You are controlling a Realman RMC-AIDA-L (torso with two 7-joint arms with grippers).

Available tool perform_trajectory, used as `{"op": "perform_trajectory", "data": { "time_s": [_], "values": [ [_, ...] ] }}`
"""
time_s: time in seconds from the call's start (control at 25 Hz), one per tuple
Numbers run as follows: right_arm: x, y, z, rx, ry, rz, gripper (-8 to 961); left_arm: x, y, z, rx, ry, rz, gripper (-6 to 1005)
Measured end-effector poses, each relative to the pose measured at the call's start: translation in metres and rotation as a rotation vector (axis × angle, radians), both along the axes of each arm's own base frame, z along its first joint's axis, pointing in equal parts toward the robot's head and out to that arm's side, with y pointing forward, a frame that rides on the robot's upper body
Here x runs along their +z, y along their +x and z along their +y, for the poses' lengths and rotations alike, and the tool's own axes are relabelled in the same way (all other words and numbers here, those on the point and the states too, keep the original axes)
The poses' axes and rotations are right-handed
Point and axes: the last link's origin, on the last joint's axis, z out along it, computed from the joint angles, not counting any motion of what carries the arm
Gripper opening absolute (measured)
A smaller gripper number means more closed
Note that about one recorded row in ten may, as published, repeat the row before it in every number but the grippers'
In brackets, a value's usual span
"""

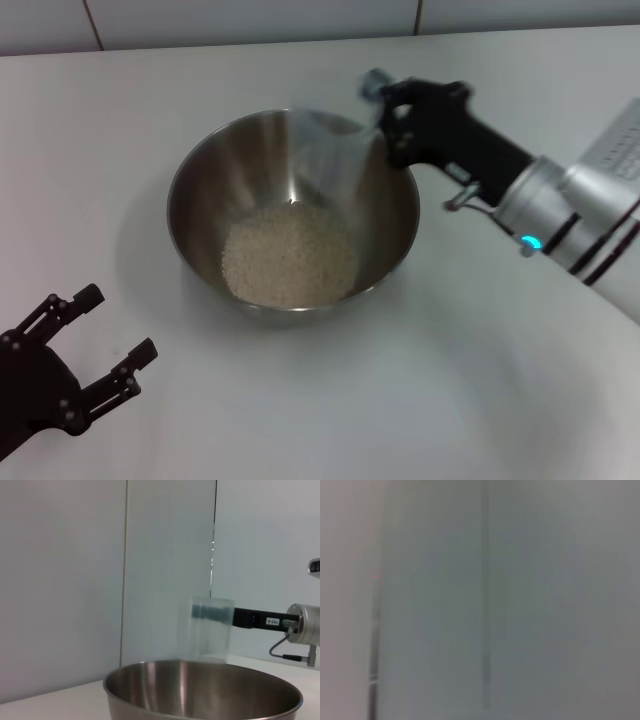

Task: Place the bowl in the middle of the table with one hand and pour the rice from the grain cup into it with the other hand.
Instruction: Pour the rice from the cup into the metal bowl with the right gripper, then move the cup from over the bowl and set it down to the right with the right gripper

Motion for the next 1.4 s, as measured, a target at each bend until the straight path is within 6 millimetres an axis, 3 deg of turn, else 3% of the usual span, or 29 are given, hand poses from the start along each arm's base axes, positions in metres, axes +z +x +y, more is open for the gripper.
{"op": "perform_trajectory", "data": {
  "time_s": [0.32,0.48,1.0,1.4],
  "values": [
    [0.042,0.048,-0.002,-0.193,0.243,0.038,18,0.000,0.001,0.000,-0.005,-0.005,-0.003,842],
    [0.052,0.063,-0.005,-0.249,0.313,0.013,18,0.000,0.002,0.000,-0.015,-0.004,-0.009,842],
    [0.051,0.066,-0.006,-0.261,0.317,0.003,18,0.000,0.004,0.001,-0.025,-0.004,-0.014,842],
    [0.037,0.081,-0.002,-0.360,0.242,-0.085,19,0.001,0.005,0.001,-0.030,-0.004,-0.015,842]
  ]
}}
